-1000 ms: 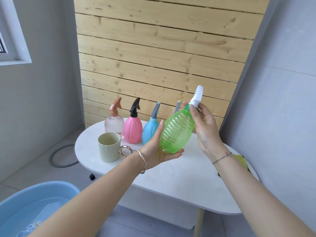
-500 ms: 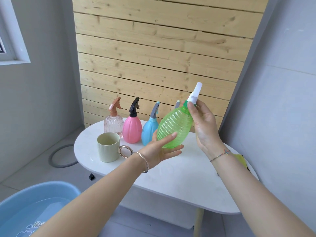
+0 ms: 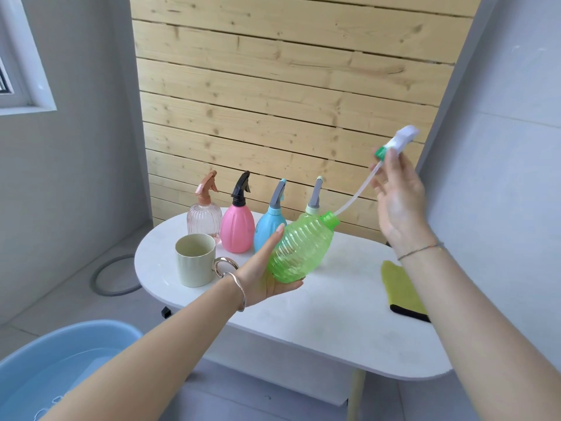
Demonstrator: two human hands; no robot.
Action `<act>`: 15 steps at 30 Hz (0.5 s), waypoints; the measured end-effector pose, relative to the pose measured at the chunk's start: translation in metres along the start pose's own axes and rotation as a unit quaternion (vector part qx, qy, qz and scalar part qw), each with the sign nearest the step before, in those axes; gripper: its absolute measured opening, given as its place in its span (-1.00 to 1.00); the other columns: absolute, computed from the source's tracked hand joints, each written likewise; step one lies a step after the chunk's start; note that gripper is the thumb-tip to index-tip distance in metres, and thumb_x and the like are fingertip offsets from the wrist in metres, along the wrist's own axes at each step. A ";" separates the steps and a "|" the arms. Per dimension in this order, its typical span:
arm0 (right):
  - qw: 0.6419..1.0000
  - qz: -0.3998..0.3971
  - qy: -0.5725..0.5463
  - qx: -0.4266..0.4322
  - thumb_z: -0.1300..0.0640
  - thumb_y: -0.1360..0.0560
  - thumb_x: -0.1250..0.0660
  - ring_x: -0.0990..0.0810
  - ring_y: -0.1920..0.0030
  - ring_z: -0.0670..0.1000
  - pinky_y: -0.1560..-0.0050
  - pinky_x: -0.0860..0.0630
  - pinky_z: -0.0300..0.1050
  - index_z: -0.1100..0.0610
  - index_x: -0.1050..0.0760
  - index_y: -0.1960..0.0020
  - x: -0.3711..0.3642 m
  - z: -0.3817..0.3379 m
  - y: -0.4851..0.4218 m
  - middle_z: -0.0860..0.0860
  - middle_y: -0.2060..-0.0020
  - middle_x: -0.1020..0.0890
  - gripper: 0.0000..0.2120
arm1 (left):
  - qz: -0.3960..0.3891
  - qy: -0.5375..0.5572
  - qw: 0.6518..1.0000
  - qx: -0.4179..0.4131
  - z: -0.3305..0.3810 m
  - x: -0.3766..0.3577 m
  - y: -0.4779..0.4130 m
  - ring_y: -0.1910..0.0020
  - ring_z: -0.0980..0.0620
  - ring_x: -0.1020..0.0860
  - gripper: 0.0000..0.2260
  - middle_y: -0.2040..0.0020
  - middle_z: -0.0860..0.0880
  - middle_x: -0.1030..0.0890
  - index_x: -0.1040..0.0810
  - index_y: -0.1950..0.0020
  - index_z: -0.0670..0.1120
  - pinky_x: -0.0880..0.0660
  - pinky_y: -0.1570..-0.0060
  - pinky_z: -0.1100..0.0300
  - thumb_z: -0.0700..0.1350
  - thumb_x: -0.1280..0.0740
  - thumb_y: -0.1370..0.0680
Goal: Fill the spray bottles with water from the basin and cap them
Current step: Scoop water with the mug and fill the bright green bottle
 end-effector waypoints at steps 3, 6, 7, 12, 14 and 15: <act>0.998 -0.002 0.044 0.048 -0.02 -0.51 -0.35 -0.51 0.07 -0.04 -0.06 -0.43 -0.20 0.00 -0.59 0.06 0.003 -0.018 -0.019 -0.07 0.14 -0.60 -0.89 | 0.019 0.017 1.000 0.013 -0.010 0.018 0.001 -0.03 -0.10 -0.61 -0.41 -0.07 -0.12 -0.66 -0.57 -0.21 -0.05 -0.58 -0.10 0.01 0.29 -0.37 -0.33; 0.988 -0.046 0.148 0.012 -0.01 -0.51 -0.34 -0.55 0.18 -0.07 -0.06 -0.49 -0.19 0.06 -0.61 -0.02 0.003 0.003 -0.022 -0.04 0.17 -0.60 -0.82 | 0.019 0.041 0.999 0.017 -0.017 0.028 0.003 -0.05 -0.10 -0.62 -0.39 -0.11 -0.12 -0.66 -0.56 -0.25 -0.05 -0.54 -0.18 -0.02 0.28 -0.39 -0.33; 0.977 -0.070 0.201 -0.015 0.02 -0.54 -0.32 -0.56 0.23 -0.10 -0.01 -0.51 -0.24 0.10 -0.60 -0.08 0.005 0.019 -0.018 -0.05 0.19 -0.61 -0.80 | 0.018 0.042 0.999 0.015 -0.017 0.031 0.004 -0.04 -0.10 -0.62 -0.39 -0.10 -0.12 -0.67 -0.56 -0.25 -0.05 -0.56 -0.14 0.00 0.28 -0.38 -0.33; 0.895 -0.186 0.380 -0.138 0.12 -0.50 -0.39 -0.52 0.33 -0.20 0.15 -0.43 -0.37 0.22 -0.56 -0.19 0.029 0.115 0.029 0.03 0.19 -0.60 -0.70 | 0.025 0.037 0.999 -0.002 -0.012 0.044 0.015 -0.01 -0.10 -0.63 -0.41 -0.07 -0.11 -0.67 -0.56 -0.24 -0.04 -0.61 -0.04 0.04 0.30 -0.35 -0.35; 0.879 -0.203 0.392 -0.179 0.14 -0.46 -0.44 -0.55 0.21 -0.08 0.13 -0.44 -0.33 0.21 -0.55 -0.15 0.036 0.143 0.049 0.09 0.11 -0.65 -0.70 | 0.030 0.030 0.999 -0.004 -0.010 0.052 0.019 0.01 -0.11 -0.63 -0.44 -0.04 -0.10 -0.68 -0.57 -0.22 -0.02 -0.62 0.00 0.04 0.30 -0.34 -0.37; 0.875 -0.207 0.392 -0.196 0.14 -0.44 -0.46 -0.56 0.19 -0.06 0.17 -0.44 -0.35 0.19 -0.55 -0.10 0.038 0.153 0.057 0.10 0.11 -0.66 -0.73 | 0.033 0.030 0.999 -0.004 -0.010 0.055 0.020 0.01 -0.12 -0.64 -0.45 -0.05 -0.10 -0.68 -0.57 -0.22 -0.02 -0.63 0.02 0.03 0.30 -0.34 -0.37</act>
Point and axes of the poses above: each hand's wrist, its own y-axis away from the middle knuckle, its own x-axis out of the back of the hand, z = x × y, the point moved 6 cm from there along -y, towards the middle knuckle
